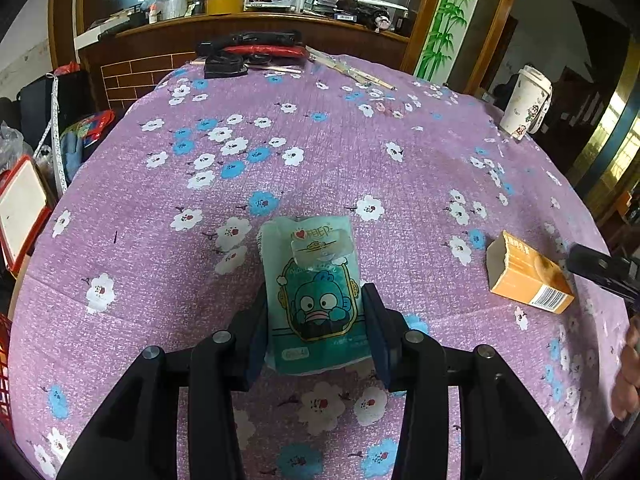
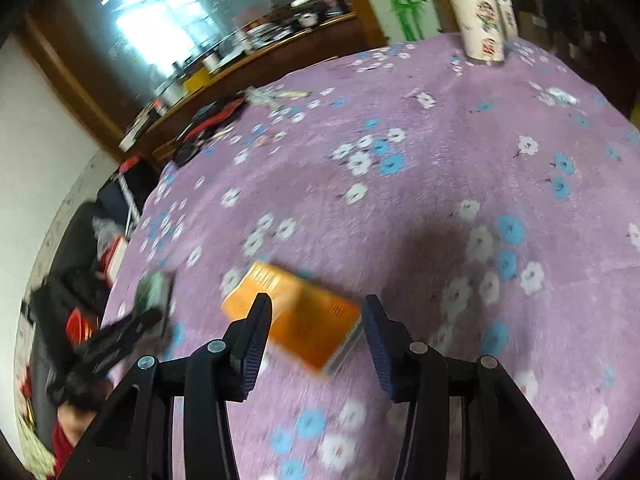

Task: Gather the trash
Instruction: 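Grasp the teal cartoon snack packet with the left tool while the right tool grasps the orange box, then lift the teal packet with the left tool while the right tool lifts the orange box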

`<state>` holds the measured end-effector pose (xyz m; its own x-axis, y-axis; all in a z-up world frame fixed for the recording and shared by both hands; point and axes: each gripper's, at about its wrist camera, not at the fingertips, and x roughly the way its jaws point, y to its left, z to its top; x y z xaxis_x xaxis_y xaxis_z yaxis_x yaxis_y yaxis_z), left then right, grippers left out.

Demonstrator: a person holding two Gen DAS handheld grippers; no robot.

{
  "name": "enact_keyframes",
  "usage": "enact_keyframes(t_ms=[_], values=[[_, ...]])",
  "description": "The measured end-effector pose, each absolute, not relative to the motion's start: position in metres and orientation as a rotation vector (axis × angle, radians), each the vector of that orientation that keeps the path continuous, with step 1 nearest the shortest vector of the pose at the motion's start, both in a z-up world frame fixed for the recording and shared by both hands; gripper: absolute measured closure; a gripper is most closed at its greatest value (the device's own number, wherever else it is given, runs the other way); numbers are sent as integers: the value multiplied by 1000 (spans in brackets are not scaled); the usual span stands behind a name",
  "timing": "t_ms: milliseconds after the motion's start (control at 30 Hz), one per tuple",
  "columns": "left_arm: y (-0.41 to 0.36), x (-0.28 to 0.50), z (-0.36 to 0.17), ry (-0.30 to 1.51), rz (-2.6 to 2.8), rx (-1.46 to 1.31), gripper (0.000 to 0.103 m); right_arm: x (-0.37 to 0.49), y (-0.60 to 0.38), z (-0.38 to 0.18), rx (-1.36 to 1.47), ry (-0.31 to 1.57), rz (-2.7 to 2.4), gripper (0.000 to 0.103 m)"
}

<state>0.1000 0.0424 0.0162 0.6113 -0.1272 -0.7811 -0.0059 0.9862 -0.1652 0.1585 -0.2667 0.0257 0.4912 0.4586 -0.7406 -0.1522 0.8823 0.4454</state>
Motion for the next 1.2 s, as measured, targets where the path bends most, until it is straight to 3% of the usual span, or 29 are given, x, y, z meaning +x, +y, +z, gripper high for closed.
enact_keyframes(t_ms=[200,567,733,800,1033,1200], values=[[44,99,16,904,-81,-162,62,155,-242,23,374,1059,555,49],[43,99,16,904,-87,-171,62,116,-167,33,-84,1040,582,32],[45,96,20,884,-83,-162,63,110,-148,22,-216,1042,533,35],[45,95,22,877,-88,-163,63,110,-143,18,-244,1051,502,52],[45,90,31,826,-73,-137,63,107,-142,26,-152,1024,393,53],[45,87,36,802,-63,-127,63,96,-138,56,-19,887,210,53]])
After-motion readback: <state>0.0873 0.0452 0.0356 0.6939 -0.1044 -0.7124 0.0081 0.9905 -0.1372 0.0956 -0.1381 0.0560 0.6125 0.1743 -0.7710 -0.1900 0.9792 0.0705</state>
